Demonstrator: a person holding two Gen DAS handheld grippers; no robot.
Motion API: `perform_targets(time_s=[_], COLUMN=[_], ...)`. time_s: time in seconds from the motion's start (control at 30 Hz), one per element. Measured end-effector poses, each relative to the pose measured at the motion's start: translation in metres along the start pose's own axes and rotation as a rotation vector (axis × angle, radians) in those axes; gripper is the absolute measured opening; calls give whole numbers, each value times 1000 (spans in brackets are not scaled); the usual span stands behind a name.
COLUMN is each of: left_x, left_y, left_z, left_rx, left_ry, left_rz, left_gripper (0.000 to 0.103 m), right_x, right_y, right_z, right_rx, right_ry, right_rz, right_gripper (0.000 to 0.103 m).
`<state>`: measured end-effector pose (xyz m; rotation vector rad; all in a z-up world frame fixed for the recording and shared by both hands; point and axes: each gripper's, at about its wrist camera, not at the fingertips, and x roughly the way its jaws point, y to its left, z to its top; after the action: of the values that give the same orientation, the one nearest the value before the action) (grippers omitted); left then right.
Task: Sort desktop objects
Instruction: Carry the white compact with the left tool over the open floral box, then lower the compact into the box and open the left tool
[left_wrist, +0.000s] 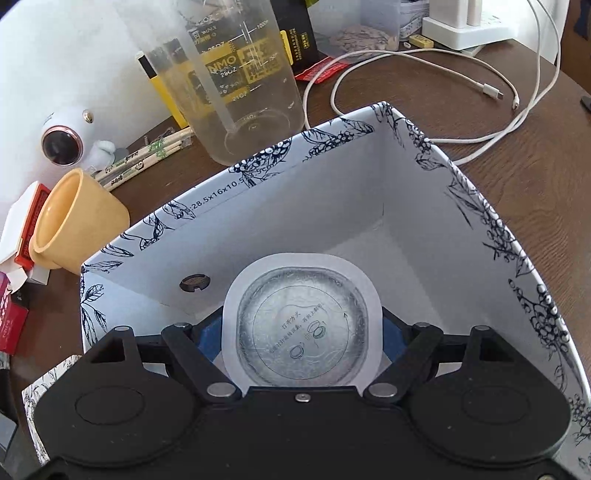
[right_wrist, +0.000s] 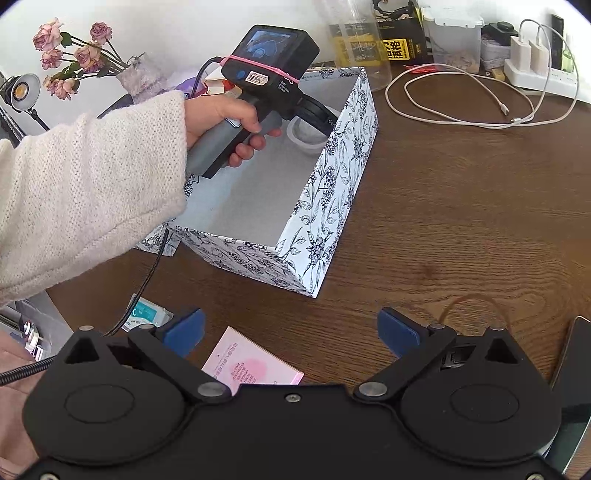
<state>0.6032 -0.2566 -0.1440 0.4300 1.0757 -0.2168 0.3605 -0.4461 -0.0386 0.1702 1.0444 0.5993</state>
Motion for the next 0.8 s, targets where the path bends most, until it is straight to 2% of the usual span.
perform_targets(time_s=[0.17,0.33,0.4,0.53,0.67,0.8], left_x=[-1,-3,-13,-46,-96,-154], left_y=[1,4,3,2,13,24], left_z=[0,2,0,-3,-9,-32], left_rx=[6,-2,14,86,64,23], left_ry=[1,39,19,-54,-120,-181], left_rz=[-1,-5,-1,54,28,-14], left_gripper=[81,82,83,99,100,103], right_x=[2,1,0,-4,-9,-12], right_y=[2,5,7,13,21,31], right_z=[-1,-2,-3,-4,-4,-2], right_rx=[-4,-7,-12,-19,-56,-131], right_ry=[1,0,-5,-18,-33,-34], right_rz=[3,-5,-10,-23,-17,3], right_gripper=[101,101,101,101,101,101])
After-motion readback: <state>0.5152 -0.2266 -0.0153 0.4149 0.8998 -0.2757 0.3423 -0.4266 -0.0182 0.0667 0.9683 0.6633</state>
